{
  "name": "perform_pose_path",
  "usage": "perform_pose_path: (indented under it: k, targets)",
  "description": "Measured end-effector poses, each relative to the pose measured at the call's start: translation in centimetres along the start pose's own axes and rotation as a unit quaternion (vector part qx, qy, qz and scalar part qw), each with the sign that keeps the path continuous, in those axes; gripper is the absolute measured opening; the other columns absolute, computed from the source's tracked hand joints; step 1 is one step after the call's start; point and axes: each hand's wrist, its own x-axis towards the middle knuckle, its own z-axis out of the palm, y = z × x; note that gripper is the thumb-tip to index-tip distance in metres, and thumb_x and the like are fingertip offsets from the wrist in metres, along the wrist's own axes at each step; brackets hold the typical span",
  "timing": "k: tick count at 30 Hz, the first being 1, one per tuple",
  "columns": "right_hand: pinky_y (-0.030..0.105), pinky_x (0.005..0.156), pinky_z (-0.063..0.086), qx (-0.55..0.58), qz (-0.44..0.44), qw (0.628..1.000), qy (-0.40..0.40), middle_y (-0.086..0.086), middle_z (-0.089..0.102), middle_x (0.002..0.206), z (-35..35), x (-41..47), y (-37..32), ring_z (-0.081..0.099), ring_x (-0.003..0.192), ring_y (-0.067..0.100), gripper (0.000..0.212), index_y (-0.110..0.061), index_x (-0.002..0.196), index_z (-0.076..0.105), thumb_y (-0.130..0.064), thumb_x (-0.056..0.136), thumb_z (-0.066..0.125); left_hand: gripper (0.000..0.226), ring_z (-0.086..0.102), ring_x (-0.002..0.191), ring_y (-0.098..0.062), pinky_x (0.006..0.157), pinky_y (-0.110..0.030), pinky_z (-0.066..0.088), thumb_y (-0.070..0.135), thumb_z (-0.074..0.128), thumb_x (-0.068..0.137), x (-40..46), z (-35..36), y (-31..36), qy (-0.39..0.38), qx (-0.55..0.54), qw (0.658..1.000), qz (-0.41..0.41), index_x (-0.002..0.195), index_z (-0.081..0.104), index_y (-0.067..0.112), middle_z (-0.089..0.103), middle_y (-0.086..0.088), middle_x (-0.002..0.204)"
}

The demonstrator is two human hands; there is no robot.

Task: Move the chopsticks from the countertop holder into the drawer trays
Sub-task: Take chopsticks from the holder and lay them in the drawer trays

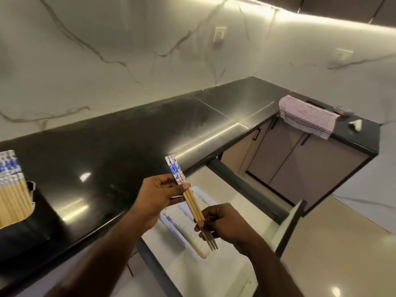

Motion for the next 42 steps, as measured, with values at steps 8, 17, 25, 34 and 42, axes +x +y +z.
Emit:
perform_pose_path:
  k: [8,17,25,34,42]
  targets:
    - [0.029,0.062,0.058,-0.001,0.118,0.993,0.006,0.019,0.069,0.078,-2.0,4.3,6.1,0.067,0.063,0.02,0.016,0.012,0.089,0.07,0.013,0.085,0.055,0.019,0.074,0.09,-0.031,0.081,-0.04,0.06,0.001,0.07,0.083,5.4,1.0,-9.4,0.008,-0.02,0.993,-0.118,0.102,0.069,-0.002,0.076,-0.017,0.094]
    - [0.033,0.064,0.06,-0.124,0.204,0.971,-0.029,0.018,0.072,0.079,-1.1,12.8,10.5,0.066,0.062,0.023,0.016,0.002,0.083,0.074,0.008,0.081,0.06,0.015,0.073,0.076,-0.025,0.066,-0.032,0.06,-0.001,0.072,0.082,11.0,-1.4,-18.1,0.055,0.005,0.975,-0.216,0.096,0.069,-0.006,0.075,-0.019,0.087]
    - [0.038,0.08,0.06,-0.244,0.247,0.937,-0.034,0.012,0.076,0.089,1.8,18.2,13.3,0.074,0.079,0.025,0.024,-0.001,0.098,0.071,-0.008,0.076,0.076,0.015,0.073,0.079,-0.024,0.071,-0.034,0.061,0.005,0.073,0.084,12.2,-3.3,-22.5,0.143,0.111,0.95,-0.254,0.095,0.063,0.008,0.072,-0.014,0.093]
    - [0.028,0.079,0.056,-0.279,0.257,0.925,-0.032,0.009,0.073,0.097,4.0,19.8,16.0,0.07,0.09,0.025,0.024,-0.003,0.102,0.07,-0.014,0.081,0.067,0.029,0.067,0.102,-0.018,0.087,-0.03,0.055,0.024,0.052,0.094,11.9,-2.3,-23.4,-0.048,0.571,0.82,-0.01,0.12,0.062,0.014,0.07,-0.003,0.111]
    - [0.029,0.073,0.045,-0.35,0.224,0.91,0.008,0.01,0.069,0.103,5.5,19.1,17.6,0.065,0.096,0.029,0.019,-0.008,0.1,0.066,-0.013,0.086,0.053,0.059,0.019,0.147,-0.033,0.115,-0.058,-0.007,0.023,0.043,0.096,11.6,-2.0,-25.3,-0.204,0.783,0.587,-0.019,0.149,0.025,0.008,0.028,-0.016,0.157]
